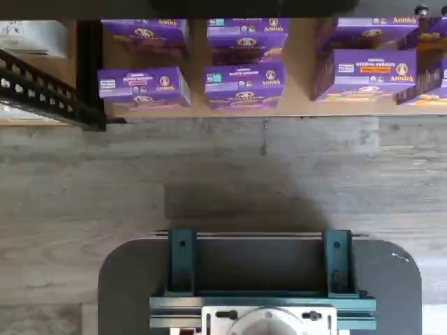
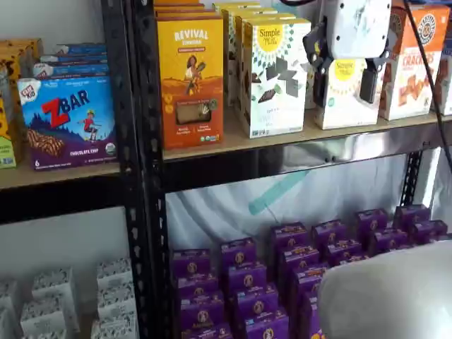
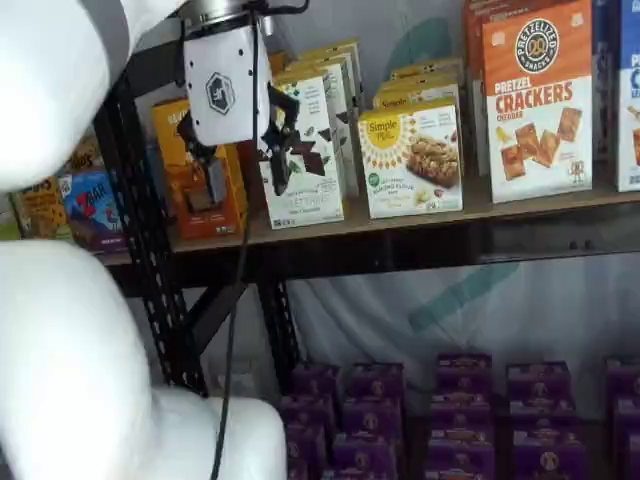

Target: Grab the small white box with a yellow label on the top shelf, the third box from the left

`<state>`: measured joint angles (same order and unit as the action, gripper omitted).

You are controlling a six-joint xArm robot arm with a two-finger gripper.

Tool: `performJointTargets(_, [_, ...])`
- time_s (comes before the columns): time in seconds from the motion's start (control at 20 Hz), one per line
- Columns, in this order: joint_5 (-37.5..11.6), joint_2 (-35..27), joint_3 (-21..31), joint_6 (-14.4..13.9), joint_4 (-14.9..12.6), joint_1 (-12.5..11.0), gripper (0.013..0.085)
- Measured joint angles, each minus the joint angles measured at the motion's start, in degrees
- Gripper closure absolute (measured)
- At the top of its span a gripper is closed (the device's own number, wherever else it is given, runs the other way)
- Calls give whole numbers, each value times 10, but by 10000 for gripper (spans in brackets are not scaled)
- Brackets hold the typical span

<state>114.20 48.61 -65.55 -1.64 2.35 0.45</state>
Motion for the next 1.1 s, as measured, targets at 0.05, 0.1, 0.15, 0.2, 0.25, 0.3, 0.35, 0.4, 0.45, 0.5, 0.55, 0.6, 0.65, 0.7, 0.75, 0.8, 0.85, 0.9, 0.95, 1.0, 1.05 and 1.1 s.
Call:
performJointTargets(0.05, [16,-9,-8,3,10,-8,130])
performJointTargets(0.1, [39,-23,-19,9,26,-23,130])
performJointTargets(0.15, [46,-26,-21,11,31,-28,130])
performJointTargets(0.2, [47,-26,-22,12,33,-29,130])
performJointTargets(0.25, [48,-26,-21,12,33,-29,130])
performJointTargets(0.3, [48,-26,-21,12,33,-29,130])
performJointTargets(0.35, [48,-26,-20,12,33,-29,130])
performJointTargets(0.4, [46,-25,-18,12,33,-28,130])
performJointTargets(0.45, [43,-24,-16,11,31,-26,130])
performJointTargets(0.5, [39,-22,-14,10,30,-24,130])
performJointTargets(0.55, [32,-19,-11,9,26,-21,130])
performJointTargets(0.6, [25,-15,-7,7,23,-17,130])
performJointTargets(0.65, [18,-12,-3,6,21,-15,130])
performJointTargets(0.7, [10,-9,0,3,17,-11,130])
performJointTargets(0.75, [5,-7,3,1,14,-7,130])
performJointTargets(0.8, [-2,-5,6,0,12,-5,130])
performJointTargets(0.85, [-9,-2,10,-1,10,-2,130])
performJointTargets(0.9, [-18,1,14,-1,8,-2,130])
performJointTargets(0.95, [-25,3,18,-1,6,0,130])
performJointTargets(1.0, [-31,4,21,0,2,0,130])
performJointTargets(1.05, [-37,4,24,1,-4,1,130])
performJointTargets(1.1, [-44,5,28,4,-10,1,130])
